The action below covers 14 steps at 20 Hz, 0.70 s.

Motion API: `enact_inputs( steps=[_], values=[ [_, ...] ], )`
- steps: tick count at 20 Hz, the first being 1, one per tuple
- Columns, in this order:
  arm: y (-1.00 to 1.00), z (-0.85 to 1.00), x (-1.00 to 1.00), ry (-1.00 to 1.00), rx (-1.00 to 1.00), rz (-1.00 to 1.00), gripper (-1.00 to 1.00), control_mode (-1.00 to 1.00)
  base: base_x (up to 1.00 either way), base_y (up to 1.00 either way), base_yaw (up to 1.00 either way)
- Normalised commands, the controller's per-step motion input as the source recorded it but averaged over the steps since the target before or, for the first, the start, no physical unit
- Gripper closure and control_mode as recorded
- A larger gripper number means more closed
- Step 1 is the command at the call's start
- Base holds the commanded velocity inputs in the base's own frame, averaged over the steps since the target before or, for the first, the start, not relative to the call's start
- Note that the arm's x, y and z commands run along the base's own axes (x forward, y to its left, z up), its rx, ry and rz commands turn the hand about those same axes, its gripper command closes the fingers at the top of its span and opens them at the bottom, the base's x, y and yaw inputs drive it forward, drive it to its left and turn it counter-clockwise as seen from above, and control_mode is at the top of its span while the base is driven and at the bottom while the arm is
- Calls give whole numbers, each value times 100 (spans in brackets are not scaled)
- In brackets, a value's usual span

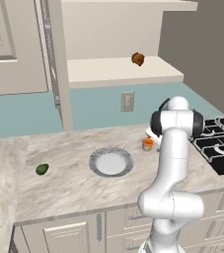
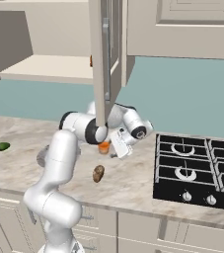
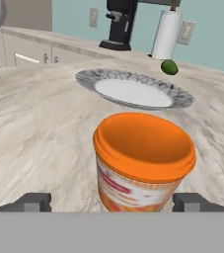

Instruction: Pick the avocado and bread from the counter and place them on the plate. Then pick the jam from the cabinet and place it next to the plate. Lastly close the cabinet door.

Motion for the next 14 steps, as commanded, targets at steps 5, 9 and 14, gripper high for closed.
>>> enact_inputs(
  steps=[5, 9, 14],
  values=[
    [-21, -4, 1, 0, 9, 8, -100, -100, 0, 0, 0],
    [-6, -2, -11, -2, 5, 15, -100, -100, 0, 0, 0],
    [0, 0, -43, -10, 0, 20, -100, -100, 0, 0, 0]
  ],
)
